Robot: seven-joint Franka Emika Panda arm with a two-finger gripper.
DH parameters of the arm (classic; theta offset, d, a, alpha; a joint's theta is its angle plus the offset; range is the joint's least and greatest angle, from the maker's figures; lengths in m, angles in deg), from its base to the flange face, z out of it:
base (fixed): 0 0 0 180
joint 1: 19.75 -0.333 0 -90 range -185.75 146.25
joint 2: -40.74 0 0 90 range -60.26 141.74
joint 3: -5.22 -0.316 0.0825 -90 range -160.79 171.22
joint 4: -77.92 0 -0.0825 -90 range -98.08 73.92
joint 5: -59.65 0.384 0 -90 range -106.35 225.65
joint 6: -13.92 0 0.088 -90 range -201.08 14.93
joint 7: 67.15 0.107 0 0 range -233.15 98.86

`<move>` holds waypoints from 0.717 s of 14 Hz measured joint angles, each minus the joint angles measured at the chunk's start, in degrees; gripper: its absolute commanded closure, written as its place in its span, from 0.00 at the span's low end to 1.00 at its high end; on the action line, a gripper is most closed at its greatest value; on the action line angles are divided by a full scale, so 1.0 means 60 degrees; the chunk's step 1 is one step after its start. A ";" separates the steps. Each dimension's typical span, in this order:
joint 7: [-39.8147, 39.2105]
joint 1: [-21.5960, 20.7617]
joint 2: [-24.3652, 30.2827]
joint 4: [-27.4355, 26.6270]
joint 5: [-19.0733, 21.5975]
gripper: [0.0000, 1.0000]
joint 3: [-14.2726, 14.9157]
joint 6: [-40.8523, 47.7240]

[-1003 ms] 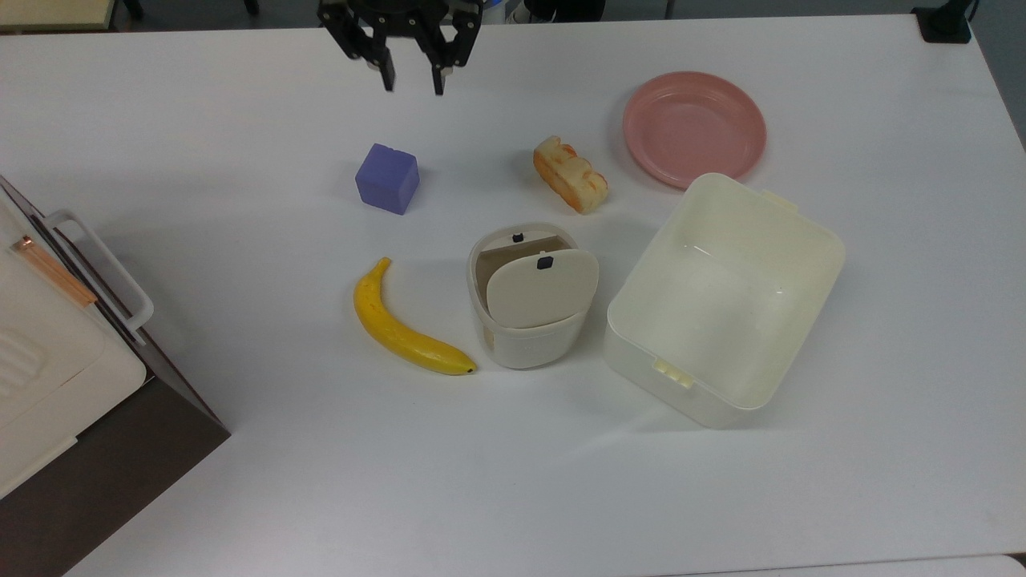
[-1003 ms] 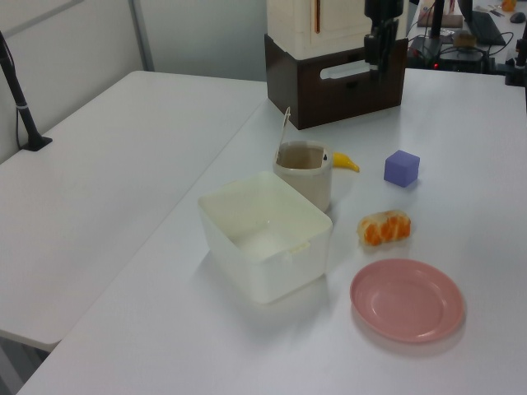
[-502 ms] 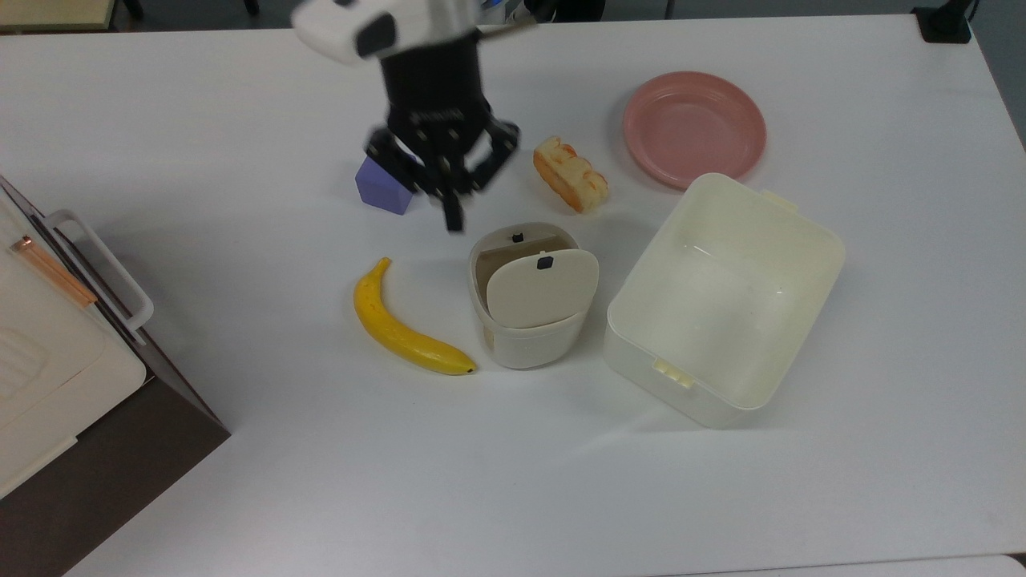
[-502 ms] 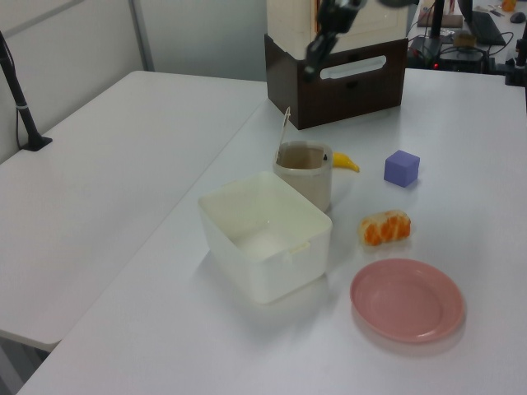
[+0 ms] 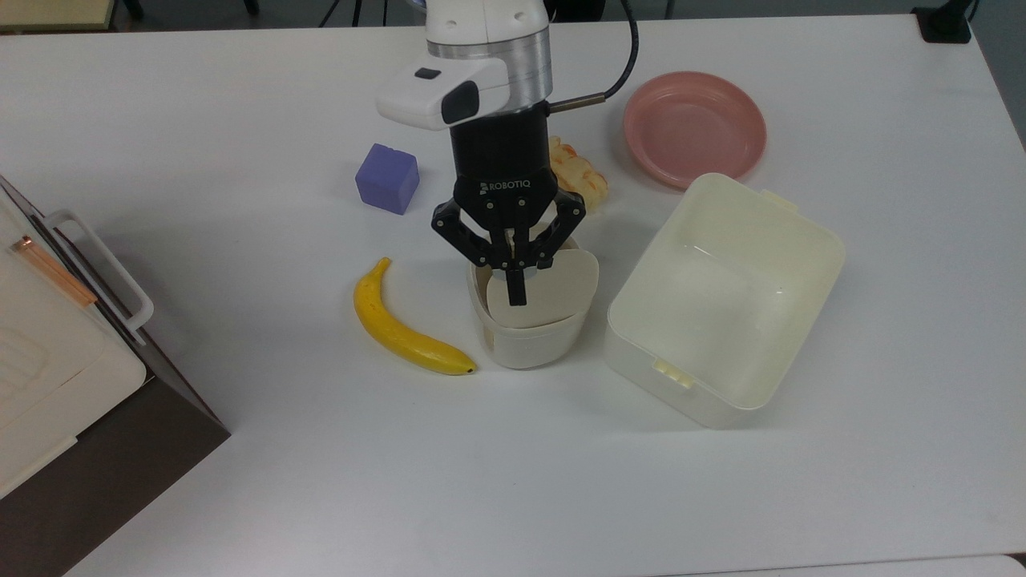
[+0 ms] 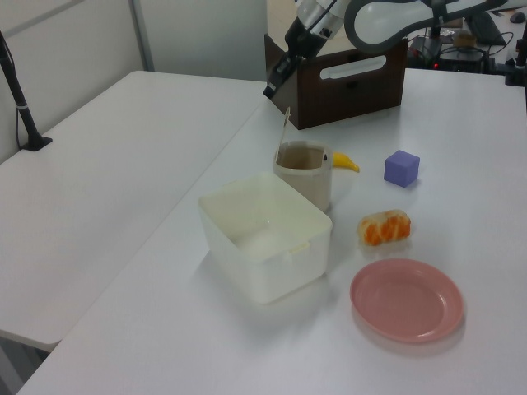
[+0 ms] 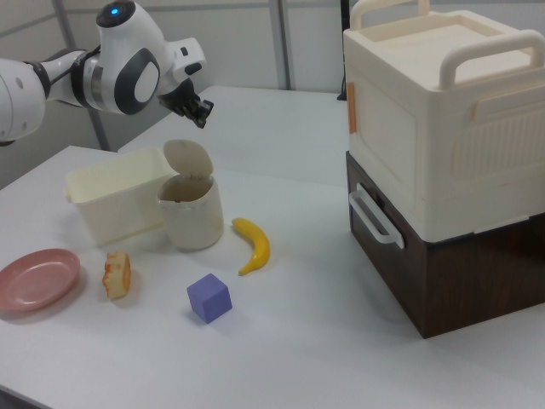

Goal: Close the trash can
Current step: 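Push the raised lid down with the gripper tips, then press the lid flat onto the can rim and hold the gripper there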

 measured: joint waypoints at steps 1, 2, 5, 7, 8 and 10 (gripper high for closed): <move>-0.0008 -0.0017 0.0007 0.0048 0.0000 1.00 0.0000 0.0801; -0.0047 -0.0028 0.0010 0.0071 0.0000 1.00 -0.0001 0.1335; -0.0102 -0.0239 0.0007 0.0084 0.0000 1.00 -0.0007 0.1995; -0.0140 -0.0354 0.0002 0.0083 0.0000 1.00 -0.0008 0.2431; -0.0252 -0.0361 0.0002 0.0083 0.0000 1.00 -0.0007 0.2796; -0.0479 -0.0349 0.0001 0.0083 0.0000 1.00 0.0007 0.3303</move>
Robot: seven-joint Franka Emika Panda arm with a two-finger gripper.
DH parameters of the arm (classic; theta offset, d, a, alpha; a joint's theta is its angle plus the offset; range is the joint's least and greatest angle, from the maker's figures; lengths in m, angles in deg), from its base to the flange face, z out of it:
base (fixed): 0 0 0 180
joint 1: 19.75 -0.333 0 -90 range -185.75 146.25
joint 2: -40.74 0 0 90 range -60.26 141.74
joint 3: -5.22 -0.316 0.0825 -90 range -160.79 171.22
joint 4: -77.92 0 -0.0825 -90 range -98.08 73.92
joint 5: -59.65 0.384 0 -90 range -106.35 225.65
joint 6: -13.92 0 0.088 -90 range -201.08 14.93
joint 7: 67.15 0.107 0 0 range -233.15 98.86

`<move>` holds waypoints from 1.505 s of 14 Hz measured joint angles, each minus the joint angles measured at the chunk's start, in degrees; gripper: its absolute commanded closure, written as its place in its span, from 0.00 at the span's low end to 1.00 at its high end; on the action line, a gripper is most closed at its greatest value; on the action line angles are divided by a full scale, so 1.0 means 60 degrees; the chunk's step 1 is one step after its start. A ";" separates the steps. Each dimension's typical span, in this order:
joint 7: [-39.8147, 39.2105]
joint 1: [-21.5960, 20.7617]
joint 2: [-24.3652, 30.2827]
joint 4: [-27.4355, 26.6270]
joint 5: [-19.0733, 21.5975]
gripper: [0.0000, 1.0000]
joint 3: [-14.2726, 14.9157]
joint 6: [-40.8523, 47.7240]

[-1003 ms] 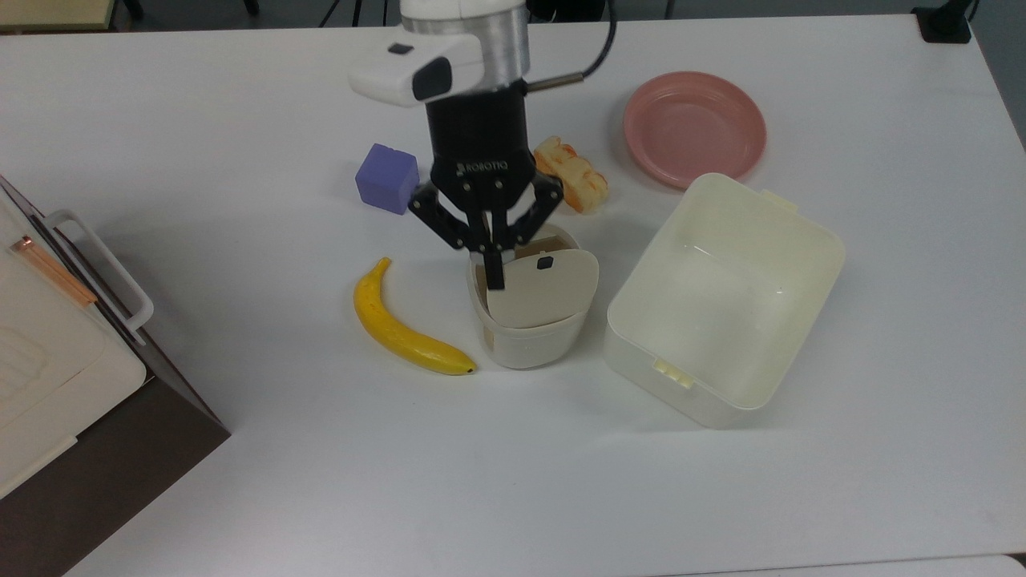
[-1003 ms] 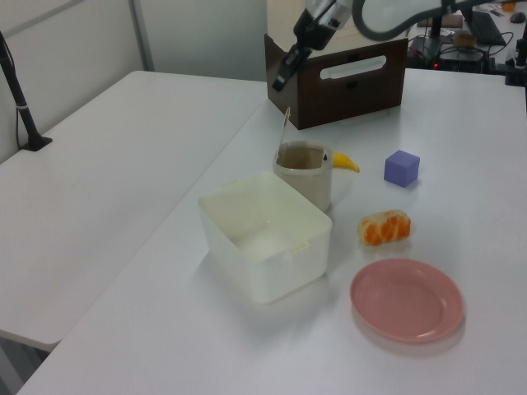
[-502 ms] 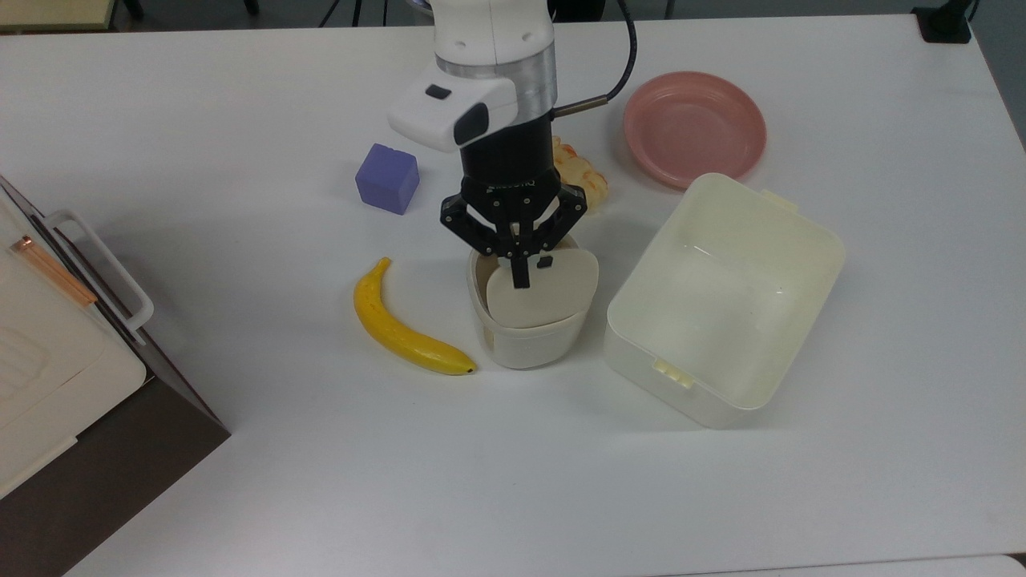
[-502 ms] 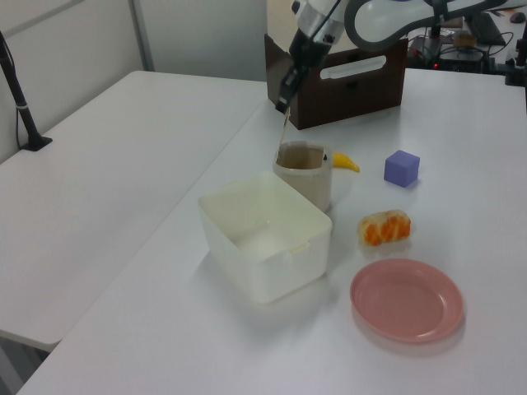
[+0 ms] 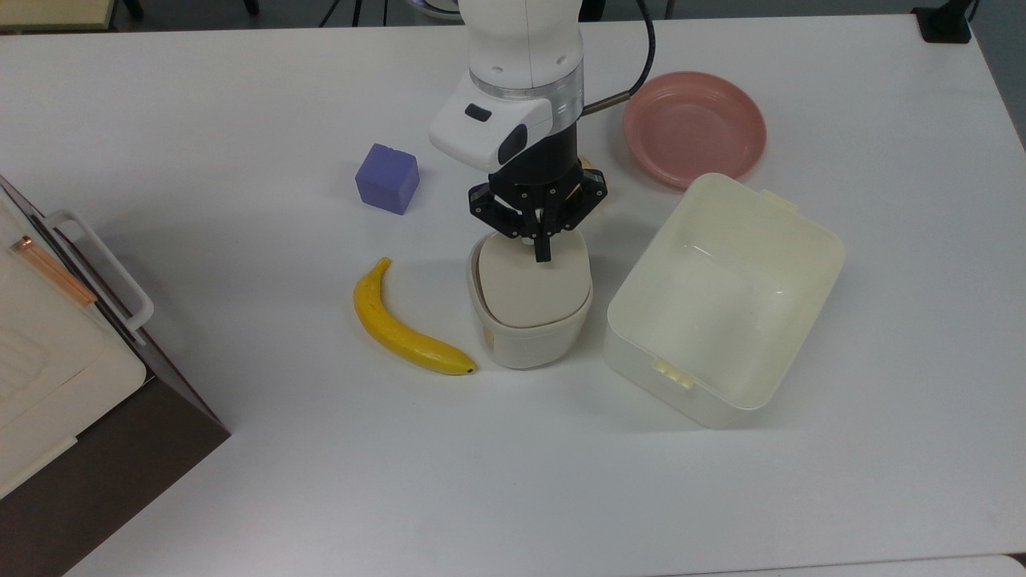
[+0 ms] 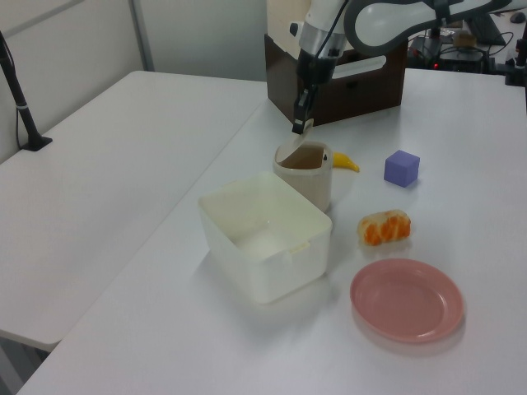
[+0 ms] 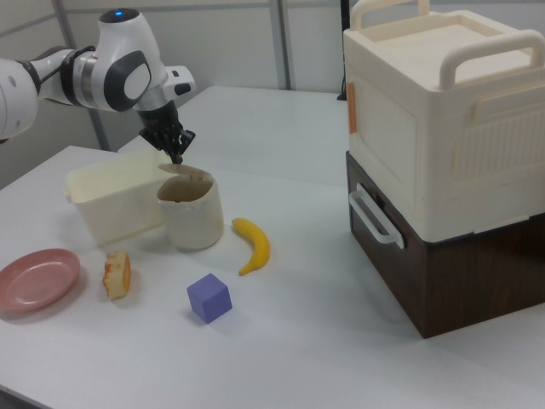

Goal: Close the trash can
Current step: 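Press the lid flat onto the can rim and hold the gripper there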

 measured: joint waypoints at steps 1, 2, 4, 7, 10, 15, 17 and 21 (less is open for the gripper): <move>-0.0023 0.0001 -0.0009 -0.0033 0.0000 1.00 0.0003 0.0102; -0.0034 0.0002 -0.0047 -0.0106 0.0000 1.00 0.0004 0.0150; -0.0051 0.0002 -0.0142 -0.0258 -0.0004 1.00 0.0009 0.0158; -0.0101 0.0002 -0.0309 -0.0374 -0.0055 1.00 0.0010 0.0158; -0.0162 0.0002 -0.0422 -0.0374 -0.0056 1.00 0.0010 0.0158; -0.0167 -0.0207 -0.0425 -0.0452 -0.0245 1.00 0.0006 0.0157; -0.0158 -0.0258 -0.0425 -0.0452 -0.0388 1.00 0.0006 0.0157; -0.0040 -0.0133 -0.0186 -0.0392 -0.0415 0.47 0.0101 0.0511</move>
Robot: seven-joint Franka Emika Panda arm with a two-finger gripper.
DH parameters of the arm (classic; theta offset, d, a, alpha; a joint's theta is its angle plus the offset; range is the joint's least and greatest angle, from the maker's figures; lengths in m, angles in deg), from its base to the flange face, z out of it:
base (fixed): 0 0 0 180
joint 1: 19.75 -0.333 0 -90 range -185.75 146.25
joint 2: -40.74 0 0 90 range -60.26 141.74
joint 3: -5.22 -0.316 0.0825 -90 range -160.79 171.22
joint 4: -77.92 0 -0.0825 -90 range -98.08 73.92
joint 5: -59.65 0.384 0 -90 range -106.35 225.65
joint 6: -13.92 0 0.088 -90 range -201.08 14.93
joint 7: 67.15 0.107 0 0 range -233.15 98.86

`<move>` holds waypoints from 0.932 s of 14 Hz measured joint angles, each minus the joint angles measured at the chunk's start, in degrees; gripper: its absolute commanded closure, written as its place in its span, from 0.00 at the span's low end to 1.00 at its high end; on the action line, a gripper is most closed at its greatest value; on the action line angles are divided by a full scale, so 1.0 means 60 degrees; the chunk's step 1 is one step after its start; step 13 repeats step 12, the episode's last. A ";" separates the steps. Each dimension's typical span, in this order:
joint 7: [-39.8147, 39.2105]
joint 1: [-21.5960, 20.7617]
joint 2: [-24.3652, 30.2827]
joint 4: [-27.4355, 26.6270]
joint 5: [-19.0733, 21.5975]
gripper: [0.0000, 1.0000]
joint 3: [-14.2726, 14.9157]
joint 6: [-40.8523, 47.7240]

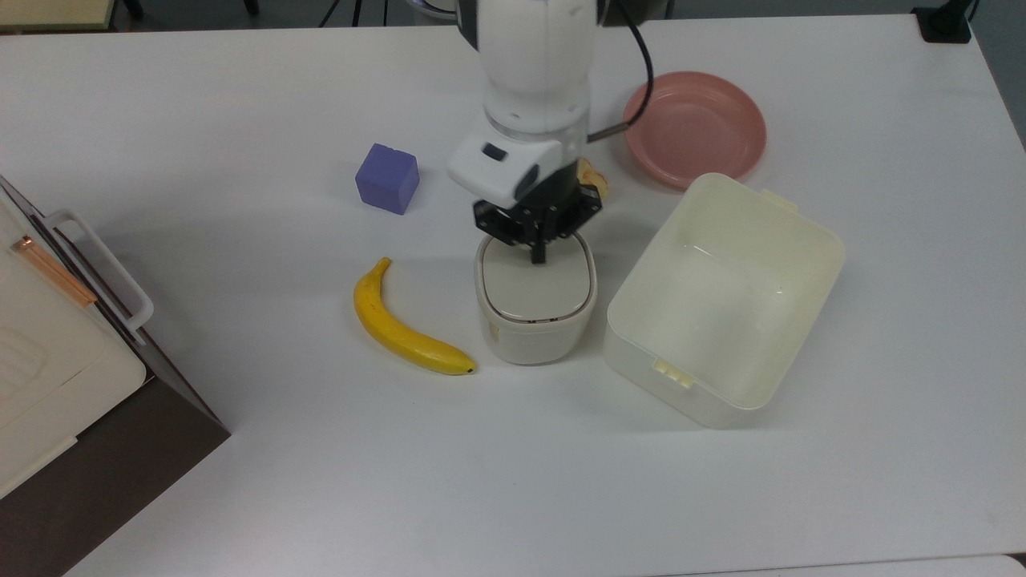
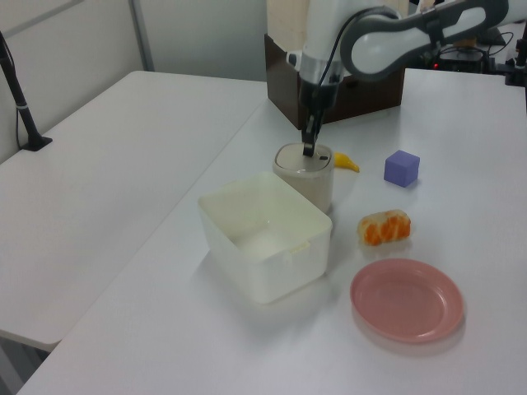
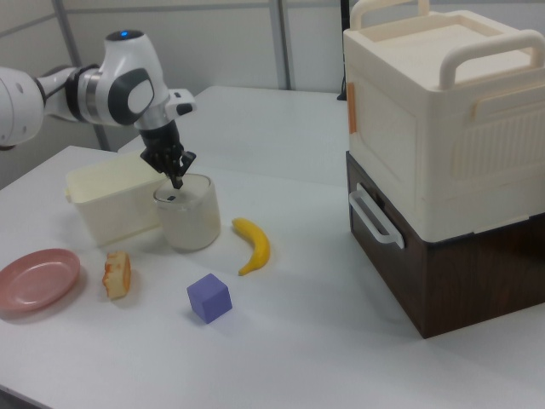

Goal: Close the trash can
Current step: 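Press the lid flat onto the can rim and hold the gripper there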

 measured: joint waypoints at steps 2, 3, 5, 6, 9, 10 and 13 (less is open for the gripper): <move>-0.0001 0.0446 0.0586 0.0148 0.0000 0.00 0.0053 0.1130; -0.0003 0.0784 0.1066 0.0175 0.0000 0.00 0.0065 0.1871; -0.0006 0.1175 0.1600 0.0166 -0.0001 0.00 0.0073 0.2490; -0.0006 0.1344 0.1783 0.0156 -0.0001 0.00 0.0076 0.2682; 0.0008 0.1624 0.1994 0.0096 -0.0197 0.00 0.0080 0.3325; 0.0128 0.1616 0.1982 0.0042 -0.0352 0.00 0.0075 0.3394; 0.0300 0.1614 0.1968 -0.0022 -0.0487 0.00 0.0070 0.3406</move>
